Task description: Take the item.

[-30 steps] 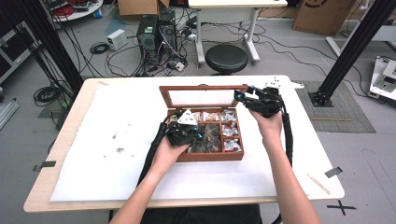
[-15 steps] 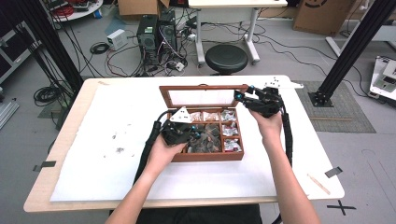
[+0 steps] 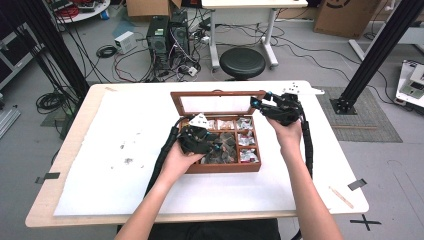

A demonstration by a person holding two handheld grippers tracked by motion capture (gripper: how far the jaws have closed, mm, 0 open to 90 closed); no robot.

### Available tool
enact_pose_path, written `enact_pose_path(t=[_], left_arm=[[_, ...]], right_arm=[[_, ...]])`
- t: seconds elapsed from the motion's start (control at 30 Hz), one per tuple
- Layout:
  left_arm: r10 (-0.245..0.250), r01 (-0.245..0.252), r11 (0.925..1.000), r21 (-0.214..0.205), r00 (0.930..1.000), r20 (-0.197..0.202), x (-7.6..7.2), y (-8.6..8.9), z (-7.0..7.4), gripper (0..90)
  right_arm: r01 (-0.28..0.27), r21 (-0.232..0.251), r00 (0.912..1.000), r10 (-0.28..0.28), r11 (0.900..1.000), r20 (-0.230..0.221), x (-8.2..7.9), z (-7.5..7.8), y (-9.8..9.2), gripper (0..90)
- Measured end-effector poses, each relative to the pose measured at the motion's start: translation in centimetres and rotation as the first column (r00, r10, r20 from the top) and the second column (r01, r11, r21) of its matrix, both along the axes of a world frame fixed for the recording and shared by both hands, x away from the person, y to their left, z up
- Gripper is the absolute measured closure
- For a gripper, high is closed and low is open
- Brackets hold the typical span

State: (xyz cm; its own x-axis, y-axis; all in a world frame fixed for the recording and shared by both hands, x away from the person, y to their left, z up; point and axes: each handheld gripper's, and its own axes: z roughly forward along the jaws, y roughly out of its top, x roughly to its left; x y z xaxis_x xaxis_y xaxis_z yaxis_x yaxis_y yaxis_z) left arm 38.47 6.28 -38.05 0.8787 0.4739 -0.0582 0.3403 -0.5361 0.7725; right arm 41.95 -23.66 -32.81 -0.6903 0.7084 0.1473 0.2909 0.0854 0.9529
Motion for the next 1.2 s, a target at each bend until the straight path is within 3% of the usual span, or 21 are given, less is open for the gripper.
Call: enact_pose_path(t=[0.1, 0.17, 0.27, 0.33, 0.53, 0.83, 1.2], left_arm=[[0.004, -0.004, 0.9996, 0.03, 0.9998, -0.02, 0.4, -0.5, -0.5, 62.4], [-0.004, 0.006, 0.9989, 0.048, 0.9993, -0.036, 0.5, -0.8, -0.7, 69.8], [-0.015, 0.017, 0.9981, 0.059, 0.9994, -0.032, 0.4, -0.9, -0.8, 83.4], [-0.019, 0.02, 0.9977, 0.064, 0.9996, -0.019, 0.3, -0.9, -0.6, 87.7], [-0.016, 0.016, 0.9984, 0.054, 0.9999, 0.0, 0.0, -0.6, -0.2, 89.3], [-0.018, 0.018, 0.9998, -0.005, 0.9994, 0.03, -1.0, 0.3, 1.2, 89.4], [0.01, -0.007, 0.9985, -0.054, 0.9974, 0.072, -2.1, 3.9, 3.9, 89.4]], right_arm=[[-0.001, 0.002, 1.0, 0.001, 1.0, -0.003, 0.0, 0.0, 0.0, 47.8], [-0.002, -0.001, 1.0, 0.002, 1.0, 0.0, 0.0, 0.0, 0.0, 47.8], [-0.002, -0.001, 1.0, 0.002, 1.0, -0.001, 0.0, 0.0, 0.0, 47.8], [-0.001, -0.001, 1.0, 0.001, 1.0, -0.002, 0.0, 0.0, 0.0, 47.8], [0.0, 0.0, 1.0, 0.0, 1.0, -0.002, 0.0, 0.0, 0.0, 47.8], [-0.001, 0.001, 1.0, 0.001, 1.0, -0.002, 0.0, 0.0, 0.0, 47.8], [0.0, 0.001, 1.0, 0.0, 1.0, -0.002, 0.1, -0.1, 0.0, 47.8]])
